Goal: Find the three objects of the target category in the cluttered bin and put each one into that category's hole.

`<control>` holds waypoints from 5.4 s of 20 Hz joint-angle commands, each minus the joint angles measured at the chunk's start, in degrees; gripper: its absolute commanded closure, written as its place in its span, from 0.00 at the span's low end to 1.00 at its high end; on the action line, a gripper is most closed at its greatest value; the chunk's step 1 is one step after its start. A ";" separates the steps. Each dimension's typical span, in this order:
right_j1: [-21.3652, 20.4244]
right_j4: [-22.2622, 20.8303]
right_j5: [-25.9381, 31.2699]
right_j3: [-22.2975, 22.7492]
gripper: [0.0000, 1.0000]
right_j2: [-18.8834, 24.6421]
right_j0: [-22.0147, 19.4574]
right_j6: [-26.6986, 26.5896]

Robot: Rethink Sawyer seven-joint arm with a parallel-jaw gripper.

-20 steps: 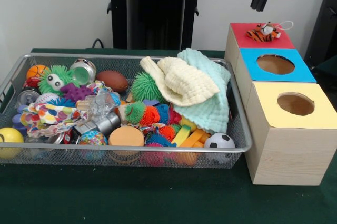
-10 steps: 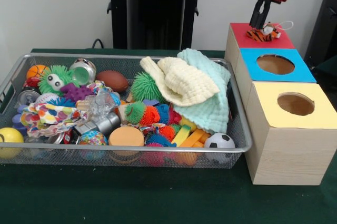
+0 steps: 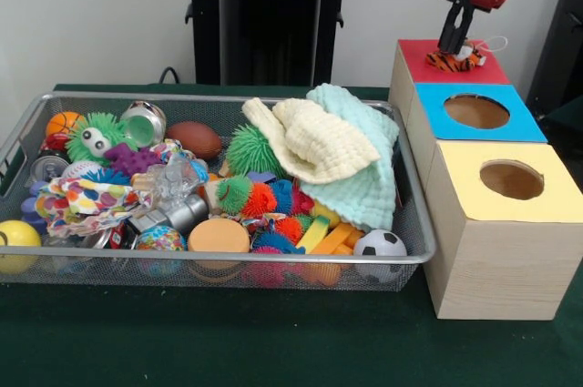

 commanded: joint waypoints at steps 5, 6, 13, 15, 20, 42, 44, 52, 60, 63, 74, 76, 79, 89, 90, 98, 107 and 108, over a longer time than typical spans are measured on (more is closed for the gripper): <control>3.08 2.56 -2.39 1.36 1.00 7.47 -3.95 13.51; 3.27 2.27 -3.46 1.59 1.00 8.29 -4.73 13.32; 4.82 1.85 -6.68 1.72 1.00 11.24 -6.98 13.85; 5.10 1.75 -7.20 1.72 1.00 11.59 -7.25 13.85; 5.06 2.08 -7.77 2.75 1.00 13.98 -8.49 14.58; -2.50 3.26 2.75 8.43 1.00 17.30 -11.76 12.26; -2.99 3.22 0.59 9.44 1.00 18.90 -13.06 12.11; -3.84 1.97 7.89 5.01 1.00 10.46 -7.17 13.38; -3.55 2.61 4.18 6.27 1.00 11.64 -8.30 11.34; -3.08 2.69 0.15 7.63 1.00 14.96 -10.94 10.87; -3.16 2.21 -0.59 6.59 1.00 13.96 -10.73 11.30; -2.60 1.68 -3.93 7.22 1.00 16.23 -12.50 11.22; -0.41 -0.99 -11.60 8.63 1.00 22.41 -18.13 12.43; -0.82 -3.22 -10.83 7.74 1.00 22.32 -20.65 10.18; -1.73 -2.68 -8.41 7.25 1.00 20.47 -19.50 9.34; -5.93 -3.72 5.44 2.92 1.00 10.77 -14.39 7.76; -9.36 -5.56 15.63 -0.10 1.00 5.41 -10.76 10.22; -9.67 -5.64 16.34 -0.25 1.00 5.02 -10.55 10.37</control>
